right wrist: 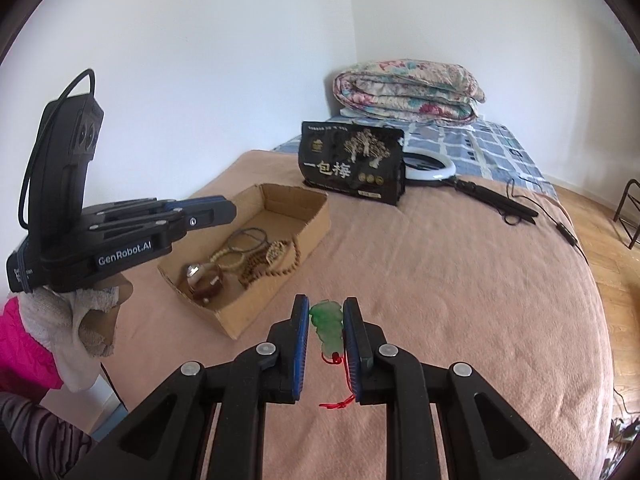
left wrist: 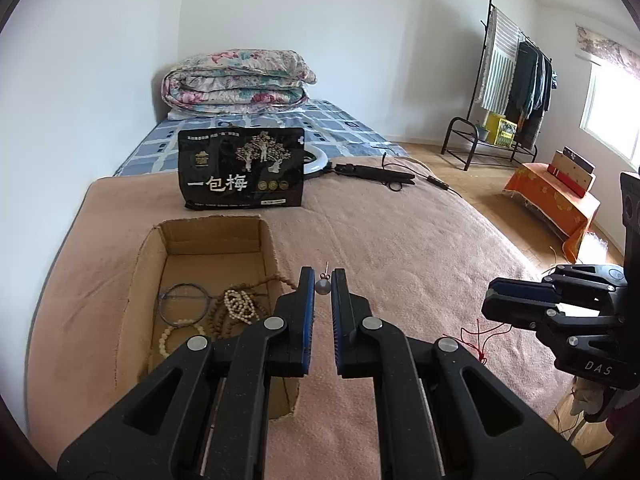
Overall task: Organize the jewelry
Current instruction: 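Carry the pearl and jade pendant over the cardboard box with both tools, then lower the pearl and pendant into the box and open both tools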
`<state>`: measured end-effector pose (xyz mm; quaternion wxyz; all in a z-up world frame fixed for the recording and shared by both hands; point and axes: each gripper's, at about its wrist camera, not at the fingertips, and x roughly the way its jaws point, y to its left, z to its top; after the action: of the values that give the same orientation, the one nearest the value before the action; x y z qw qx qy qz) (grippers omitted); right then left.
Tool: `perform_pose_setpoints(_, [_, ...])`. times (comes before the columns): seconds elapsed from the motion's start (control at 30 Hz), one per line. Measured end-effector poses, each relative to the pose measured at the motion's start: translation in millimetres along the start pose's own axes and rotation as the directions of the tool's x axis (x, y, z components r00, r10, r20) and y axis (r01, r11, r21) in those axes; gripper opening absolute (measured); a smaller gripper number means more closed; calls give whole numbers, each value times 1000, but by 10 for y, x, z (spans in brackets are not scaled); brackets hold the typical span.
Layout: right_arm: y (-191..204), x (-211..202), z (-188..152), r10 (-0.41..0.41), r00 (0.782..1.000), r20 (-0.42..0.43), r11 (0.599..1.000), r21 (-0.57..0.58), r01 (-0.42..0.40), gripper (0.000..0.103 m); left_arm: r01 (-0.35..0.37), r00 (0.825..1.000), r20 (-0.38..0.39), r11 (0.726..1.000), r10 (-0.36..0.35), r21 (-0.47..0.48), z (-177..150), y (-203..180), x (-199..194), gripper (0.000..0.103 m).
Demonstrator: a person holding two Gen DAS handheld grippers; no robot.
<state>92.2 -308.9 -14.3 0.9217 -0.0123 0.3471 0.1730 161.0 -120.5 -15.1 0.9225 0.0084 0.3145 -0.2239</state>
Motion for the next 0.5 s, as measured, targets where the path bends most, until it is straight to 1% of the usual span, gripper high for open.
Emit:
perform_pose_setpoints(0.23, [255, 192, 326, 54, 998, 24, 998, -31, -53, 16, -58, 998, 7, 998, 58, -29, -14, 440, -91, 6])
perform_pose_setpoints(0.5, [532, 574, 668, 107, 994, 32, 993, -62, -105, 16, -104, 995, -4, 992, 104, -66, -78, 843, -79, 6])
